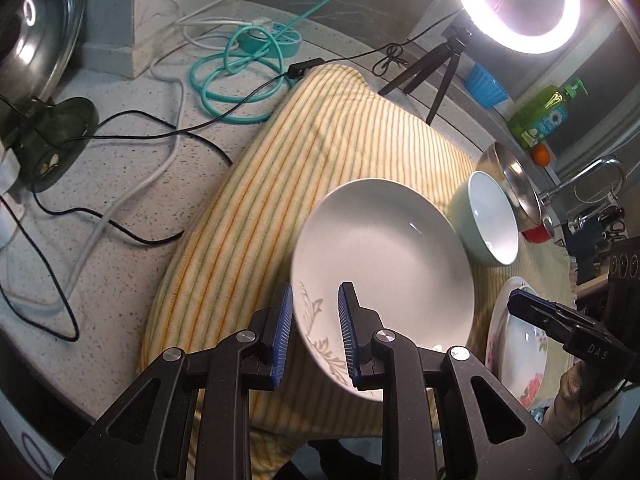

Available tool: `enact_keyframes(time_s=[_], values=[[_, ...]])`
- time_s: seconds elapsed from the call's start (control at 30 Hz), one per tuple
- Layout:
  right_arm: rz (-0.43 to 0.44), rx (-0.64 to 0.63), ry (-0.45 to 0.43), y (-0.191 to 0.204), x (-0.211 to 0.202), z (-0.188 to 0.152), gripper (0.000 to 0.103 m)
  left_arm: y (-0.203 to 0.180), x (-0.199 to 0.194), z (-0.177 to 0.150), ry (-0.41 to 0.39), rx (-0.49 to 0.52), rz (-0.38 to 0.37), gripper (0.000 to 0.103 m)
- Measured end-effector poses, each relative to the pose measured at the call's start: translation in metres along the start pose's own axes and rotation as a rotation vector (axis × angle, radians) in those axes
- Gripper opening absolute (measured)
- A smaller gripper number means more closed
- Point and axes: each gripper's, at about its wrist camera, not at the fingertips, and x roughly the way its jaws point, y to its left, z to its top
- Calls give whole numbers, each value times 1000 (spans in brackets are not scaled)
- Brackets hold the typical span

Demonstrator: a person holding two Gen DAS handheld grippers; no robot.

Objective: Organize plates and bowls
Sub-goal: 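Close both tools on the rim of the large branch-pattern plate, then lift the branch-pattern plate and carry it toward the plate stack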

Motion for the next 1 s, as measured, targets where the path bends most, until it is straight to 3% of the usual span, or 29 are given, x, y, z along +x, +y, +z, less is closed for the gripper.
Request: enact_keyframes(time_s=[0.47,1.0], values=[[-62,-4,74,7,39,8,23,12,26,7,51,-17,-36,22],[-91,-12,103,8,61,12,13,12,39,12,79,-6,-73,21]])
